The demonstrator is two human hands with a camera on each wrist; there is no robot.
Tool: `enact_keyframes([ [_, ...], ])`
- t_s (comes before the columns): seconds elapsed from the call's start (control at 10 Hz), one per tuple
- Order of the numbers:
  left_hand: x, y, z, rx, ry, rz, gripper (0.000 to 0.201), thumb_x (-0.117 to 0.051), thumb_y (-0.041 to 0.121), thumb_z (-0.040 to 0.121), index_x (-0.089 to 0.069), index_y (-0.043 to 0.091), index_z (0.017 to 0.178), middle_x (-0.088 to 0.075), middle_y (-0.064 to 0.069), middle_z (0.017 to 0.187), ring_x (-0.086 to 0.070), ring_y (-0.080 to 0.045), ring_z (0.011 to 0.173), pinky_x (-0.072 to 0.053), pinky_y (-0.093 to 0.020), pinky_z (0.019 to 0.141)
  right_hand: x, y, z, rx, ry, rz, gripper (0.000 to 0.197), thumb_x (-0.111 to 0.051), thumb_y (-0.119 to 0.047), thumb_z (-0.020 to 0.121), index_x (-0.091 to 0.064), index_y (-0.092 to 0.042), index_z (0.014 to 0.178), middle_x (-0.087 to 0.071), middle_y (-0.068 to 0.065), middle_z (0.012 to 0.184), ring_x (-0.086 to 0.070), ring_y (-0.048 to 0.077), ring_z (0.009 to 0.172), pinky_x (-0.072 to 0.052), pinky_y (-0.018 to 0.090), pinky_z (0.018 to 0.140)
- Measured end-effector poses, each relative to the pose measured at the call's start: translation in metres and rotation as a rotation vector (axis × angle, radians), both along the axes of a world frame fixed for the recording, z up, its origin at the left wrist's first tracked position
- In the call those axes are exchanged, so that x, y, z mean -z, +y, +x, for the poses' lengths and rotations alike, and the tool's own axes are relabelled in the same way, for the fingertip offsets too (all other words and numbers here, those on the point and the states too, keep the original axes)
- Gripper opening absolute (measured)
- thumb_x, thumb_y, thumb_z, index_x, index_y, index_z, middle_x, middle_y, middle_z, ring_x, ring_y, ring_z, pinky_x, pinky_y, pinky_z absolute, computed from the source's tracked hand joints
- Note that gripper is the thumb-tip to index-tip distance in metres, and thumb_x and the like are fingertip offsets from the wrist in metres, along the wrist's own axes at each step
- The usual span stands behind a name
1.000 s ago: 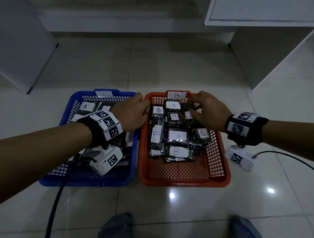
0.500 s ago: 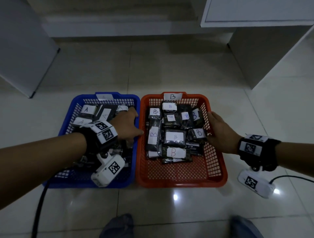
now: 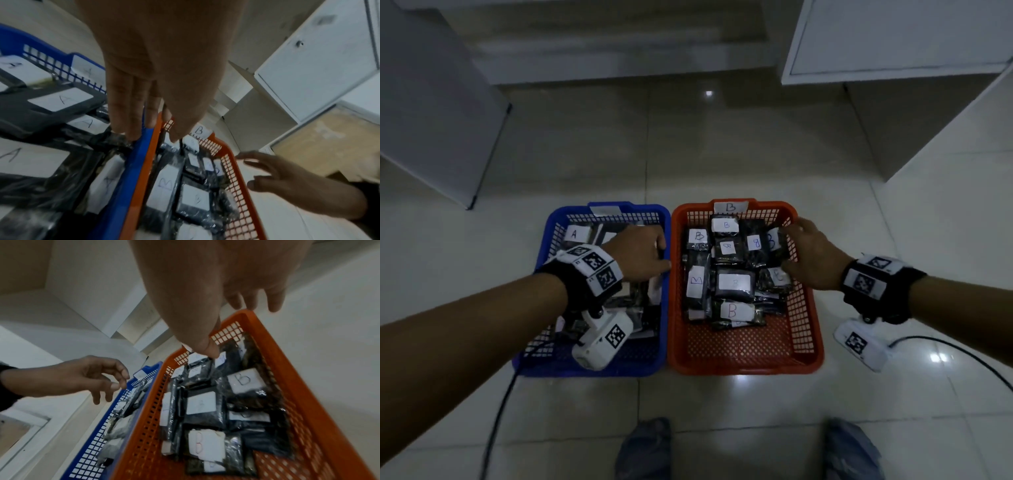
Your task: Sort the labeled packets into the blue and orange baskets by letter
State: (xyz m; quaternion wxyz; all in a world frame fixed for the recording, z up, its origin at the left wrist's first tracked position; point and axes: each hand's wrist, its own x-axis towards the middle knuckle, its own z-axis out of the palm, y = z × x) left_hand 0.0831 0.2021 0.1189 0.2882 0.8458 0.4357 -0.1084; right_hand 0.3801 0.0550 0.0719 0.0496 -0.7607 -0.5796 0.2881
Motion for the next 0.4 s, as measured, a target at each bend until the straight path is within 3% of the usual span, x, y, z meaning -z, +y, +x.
enact_keyframes([
  [0.1, -0.049, 0.001, 0.007, 0.002, 0.020, -0.116, 0.027, -0.072, 0.031, 0.088, -0.062, 0.013, 0.105, -0.069, -0.004, 0.095, -0.065, -0.018, 0.087, -0.055, -0.030, 0.074, -0.052, 0.022, -0.031, -0.062, 0.116, -0.132, 0.031, -0.066, -0.017, 0.089, -0.060, -0.010, 0.118, -0.060, 0.005, 0.120, -0.061, 0.025, 0.105, -0.055, 0.039, 0.087],
  [0.2, -0.102, -0.011, 0.006, 0.047, 0.120, -0.265, 0.027, -0.066, 0.032, 0.092, -0.061, 0.014, 0.112, -0.063, -0.003, 0.107, -0.062, -0.020, 0.097, -0.053, -0.033, 0.083, -0.107, 0.032, -0.060, -0.133, 0.105, -0.333, 0.039, -0.060, -0.025, 0.096, -0.056, -0.011, 0.132, -0.060, 0.007, 0.131, -0.061, 0.026, 0.110, -0.052, 0.035, 0.091],
  [0.3, -0.158, -0.029, 0.000, 0.087, 0.182, -0.331, 0.023, -0.064, 0.035, 0.093, -0.061, 0.019, 0.109, -0.064, -0.001, 0.111, -0.061, -0.017, 0.096, -0.051, -0.031, 0.082, -0.161, 0.022, -0.088, -0.099, 0.123, -0.404, 0.046, -0.054, -0.026, 0.100, -0.050, -0.008, 0.142, -0.049, 0.009, 0.144, -0.052, 0.031, 0.128, -0.045, 0.037, 0.106],
  [0.4, -0.208, -0.046, -0.016, 0.066, 0.189, -0.401, 0.023, -0.063, 0.036, 0.094, -0.063, 0.018, 0.108, -0.064, -0.002, 0.112, -0.059, -0.017, 0.093, -0.051, -0.032, 0.083, -0.224, -0.002, -0.114, -0.164, 0.230, -0.466, 0.044, -0.049, -0.020, 0.104, -0.048, -0.004, 0.144, -0.048, 0.012, 0.147, -0.046, 0.029, 0.136, -0.036, 0.029, 0.108],
])
